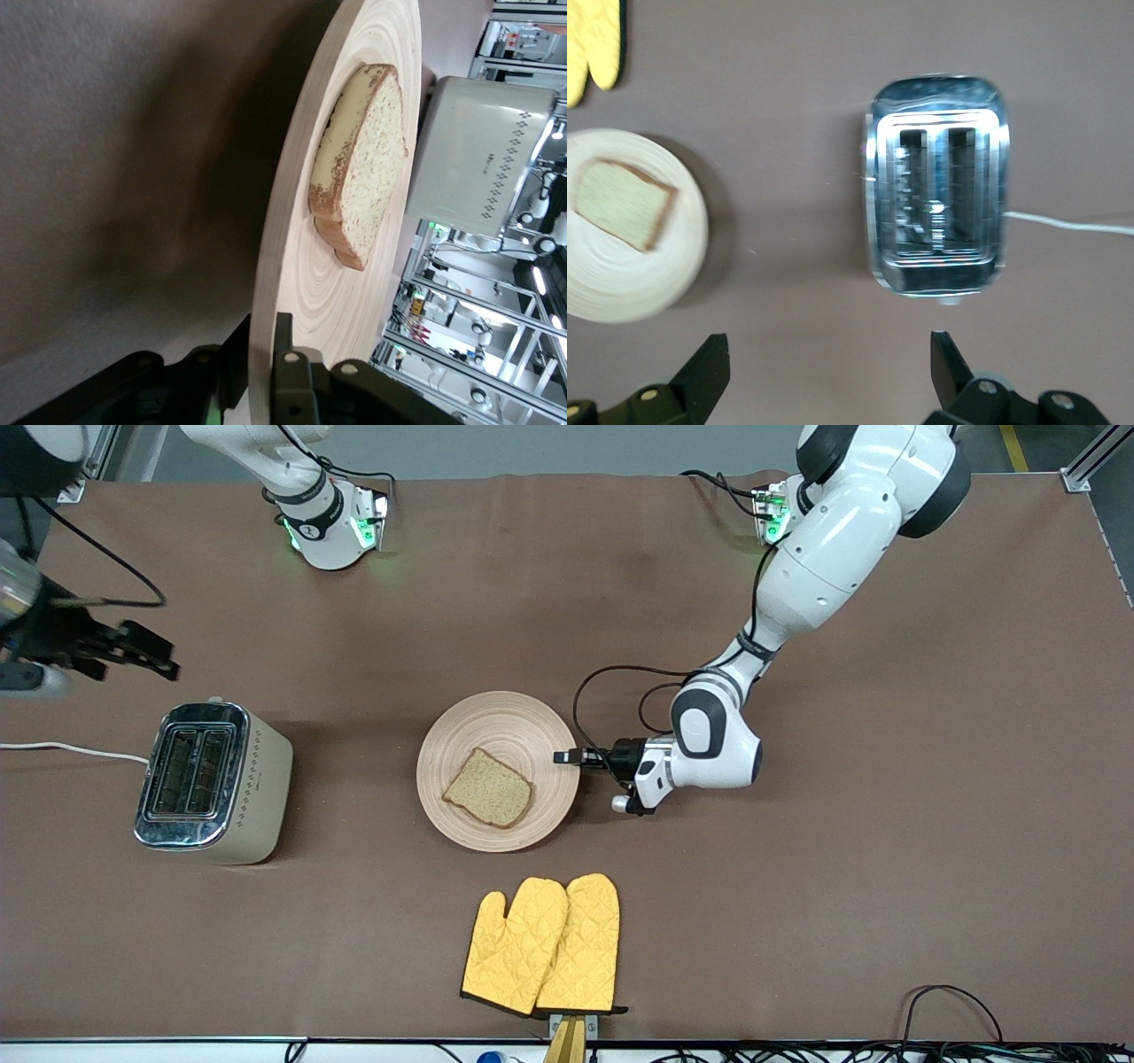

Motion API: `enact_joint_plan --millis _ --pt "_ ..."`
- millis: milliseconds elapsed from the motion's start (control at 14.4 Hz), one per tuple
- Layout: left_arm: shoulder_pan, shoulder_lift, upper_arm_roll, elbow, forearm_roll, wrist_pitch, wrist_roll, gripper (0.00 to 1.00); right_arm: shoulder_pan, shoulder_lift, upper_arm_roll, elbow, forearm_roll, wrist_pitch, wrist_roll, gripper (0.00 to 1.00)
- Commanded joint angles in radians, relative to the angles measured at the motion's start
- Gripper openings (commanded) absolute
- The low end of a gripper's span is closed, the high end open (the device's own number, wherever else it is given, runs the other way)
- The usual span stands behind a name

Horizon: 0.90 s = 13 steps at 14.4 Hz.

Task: Move plate and put bread in toaster
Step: 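Reach the right gripper to the bread while the left gripper holds the plate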

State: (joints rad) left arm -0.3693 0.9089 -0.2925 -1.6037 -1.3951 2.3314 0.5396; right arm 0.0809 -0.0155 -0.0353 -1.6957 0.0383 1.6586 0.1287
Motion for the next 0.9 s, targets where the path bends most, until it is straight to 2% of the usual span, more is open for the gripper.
enact_joint_plan --millis 0,69,139,208,278,486,833 --pt "-0.03 0.004 -0.001 0.019 -0.036 0.025 -0.001 0.03 0.059 0.048 -0.005 -0.005 0.052 0.058 0.147 1.0" --pt "-0.03 0.013 -0.001 0.021 -0.038 0.025 -0.003 0.08 0.08 0.074 -0.005 -0.008 0.067 0.09 0.182 1.0" --pt "-0.03 0.015 -0.001 0.021 -0.038 0.025 -0.009 0.26 0.098 0.095 -0.005 -0.012 0.083 0.122 0.225 1.0" --pt "-0.028 0.015 -0.001 0.021 -0.036 0.025 -0.009 0.76 0.12 0.112 -0.005 -0.031 0.101 0.171 0.283 1.0" --pt "-0.03 0.01 0.001 0.021 -0.033 0.026 -0.009 0.99 0.143 0.118 -0.005 -0.069 0.107 0.247 0.337 1.0" --pt "-0.011 0.002 0.009 0.018 -0.024 0.026 -0.007 1.0 0.22 0.161 -0.003 -0.215 0.109 0.502 0.443 1.0" --pt "0.001 -0.033 0.039 -0.028 0.008 0.04 -0.036 1.0 0.333 0.337 -0.005 -0.246 0.109 0.742 0.568 1.0"
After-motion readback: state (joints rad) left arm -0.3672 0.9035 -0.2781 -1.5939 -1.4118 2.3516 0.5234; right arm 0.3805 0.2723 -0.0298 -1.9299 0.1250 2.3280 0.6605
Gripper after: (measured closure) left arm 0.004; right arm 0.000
